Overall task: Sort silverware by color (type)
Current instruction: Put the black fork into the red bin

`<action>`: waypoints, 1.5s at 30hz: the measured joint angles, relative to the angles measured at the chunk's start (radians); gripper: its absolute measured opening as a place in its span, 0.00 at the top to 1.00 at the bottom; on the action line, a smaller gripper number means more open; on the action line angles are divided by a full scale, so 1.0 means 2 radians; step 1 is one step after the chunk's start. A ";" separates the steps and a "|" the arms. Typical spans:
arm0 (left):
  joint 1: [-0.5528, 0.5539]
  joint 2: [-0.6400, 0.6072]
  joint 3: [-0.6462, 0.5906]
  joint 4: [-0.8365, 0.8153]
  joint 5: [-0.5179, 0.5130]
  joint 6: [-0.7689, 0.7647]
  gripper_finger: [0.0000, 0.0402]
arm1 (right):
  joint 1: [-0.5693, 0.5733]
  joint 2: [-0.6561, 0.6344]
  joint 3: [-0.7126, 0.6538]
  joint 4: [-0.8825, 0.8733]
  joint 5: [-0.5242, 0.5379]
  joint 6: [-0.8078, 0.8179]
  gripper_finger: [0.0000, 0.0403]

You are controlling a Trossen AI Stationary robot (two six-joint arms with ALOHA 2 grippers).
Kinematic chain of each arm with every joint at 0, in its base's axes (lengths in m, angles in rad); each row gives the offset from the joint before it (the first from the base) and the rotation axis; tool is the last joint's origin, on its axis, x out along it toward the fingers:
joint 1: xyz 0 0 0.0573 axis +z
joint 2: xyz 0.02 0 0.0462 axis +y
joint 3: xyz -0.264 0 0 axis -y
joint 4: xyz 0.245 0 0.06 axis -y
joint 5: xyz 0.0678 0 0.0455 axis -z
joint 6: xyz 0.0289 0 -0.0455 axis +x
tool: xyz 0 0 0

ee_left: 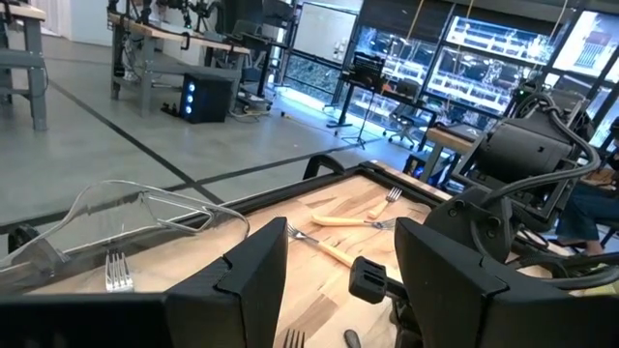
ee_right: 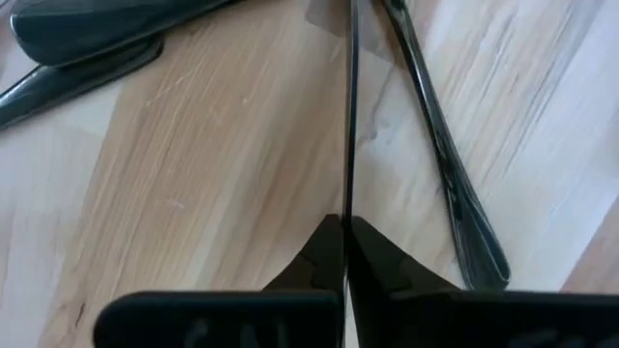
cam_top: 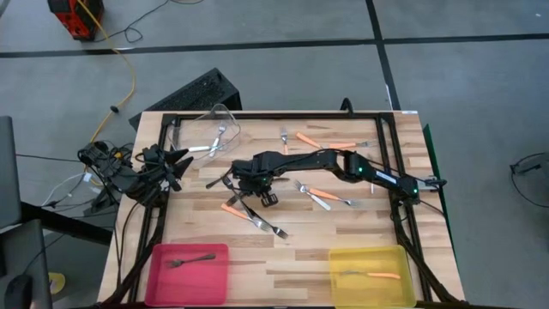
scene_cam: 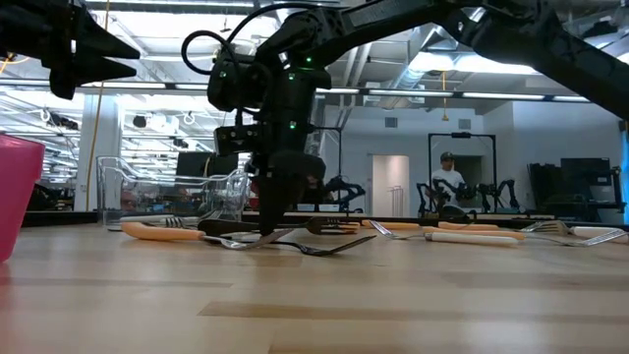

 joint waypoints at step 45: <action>0.000 0.000 0.000 -0.006 0.005 -0.007 0.56 | -0.020 -0.287 0.047 0.076 0.024 0.046 0.95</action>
